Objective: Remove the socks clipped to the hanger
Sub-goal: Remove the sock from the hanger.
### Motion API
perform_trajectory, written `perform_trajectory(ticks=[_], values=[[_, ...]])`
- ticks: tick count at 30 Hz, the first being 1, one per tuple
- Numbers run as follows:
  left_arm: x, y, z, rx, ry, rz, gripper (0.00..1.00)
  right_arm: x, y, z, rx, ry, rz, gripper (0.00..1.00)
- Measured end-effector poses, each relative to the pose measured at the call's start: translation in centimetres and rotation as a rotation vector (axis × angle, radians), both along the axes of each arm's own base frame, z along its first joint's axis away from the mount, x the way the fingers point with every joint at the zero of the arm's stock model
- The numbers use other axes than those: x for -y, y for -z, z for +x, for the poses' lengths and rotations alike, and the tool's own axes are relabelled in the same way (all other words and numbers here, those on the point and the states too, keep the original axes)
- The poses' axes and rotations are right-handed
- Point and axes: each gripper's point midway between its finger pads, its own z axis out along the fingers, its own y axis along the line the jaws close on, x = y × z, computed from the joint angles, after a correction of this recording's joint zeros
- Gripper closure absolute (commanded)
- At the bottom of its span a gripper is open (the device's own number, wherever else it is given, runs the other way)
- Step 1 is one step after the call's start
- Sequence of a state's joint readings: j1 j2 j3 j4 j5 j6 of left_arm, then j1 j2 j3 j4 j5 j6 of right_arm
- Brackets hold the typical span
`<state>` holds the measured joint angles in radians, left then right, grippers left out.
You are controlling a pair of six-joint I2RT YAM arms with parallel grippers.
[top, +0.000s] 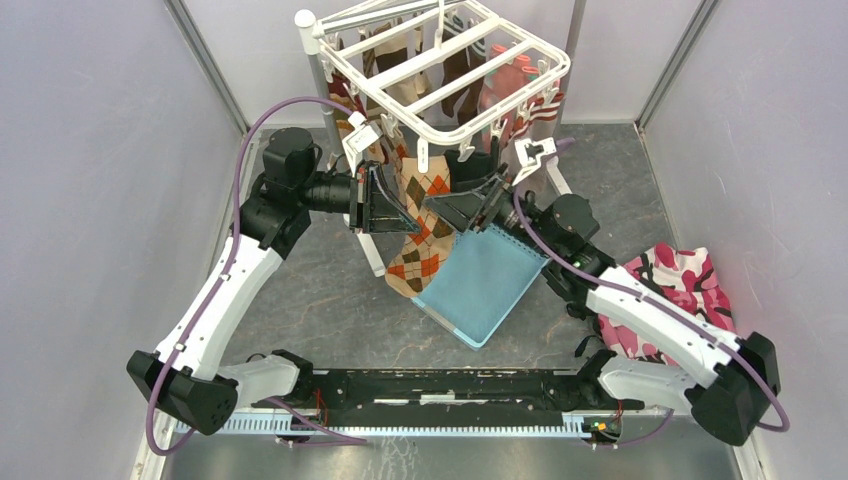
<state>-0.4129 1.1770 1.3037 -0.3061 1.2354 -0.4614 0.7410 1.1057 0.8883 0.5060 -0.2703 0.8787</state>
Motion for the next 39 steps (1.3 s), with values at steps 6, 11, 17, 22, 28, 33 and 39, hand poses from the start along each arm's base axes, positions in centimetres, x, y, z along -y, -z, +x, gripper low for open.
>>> perform_trajectory(ticks=[6, 11, 17, 22, 28, 33, 39], values=[[0.0, 0.0, -0.1, 0.0, 0.002, 0.0, 0.98, -2.0, -2.4, -0.1, 0.033, -0.061, 0.096, 0.02], [0.1, 0.0, -0.1, -0.001, 0.005, 0.0, 0.98, -2.7, -3.4, 1.0, 0.034, -0.054, 0.143, 0.07], [0.1, 0.0, -0.2, -0.001, 0.007, 0.001, 0.98, -3.2, -5.2, 2.1, 0.05, -0.041, 0.194, 0.15], [0.0, 0.4, -0.3, -0.005, 0.008, 0.01, 0.98, -2.4, -6.1, 2.8, 0.067, -0.018, 0.213, 0.25], [0.0, 0.9, -0.2, 0.005, 0.005, 0.023, 0.98, -1.5, -6.3, 3.7, 0.065, 0.01, 0.223, 0.47], [0.0, 1.2, 0.1, -0.001, -0.018, 0.034, 0.98, -1.5, -6.3, 3.8, 0.061, 0.013, 0.222, 0.76], [0.0, 1.9, 1.0, 0.012, -0.067, 0.061, 0.98, -1.1, -6.7, 3.9, 0.06, 0.023, 0.216, 0.95]])
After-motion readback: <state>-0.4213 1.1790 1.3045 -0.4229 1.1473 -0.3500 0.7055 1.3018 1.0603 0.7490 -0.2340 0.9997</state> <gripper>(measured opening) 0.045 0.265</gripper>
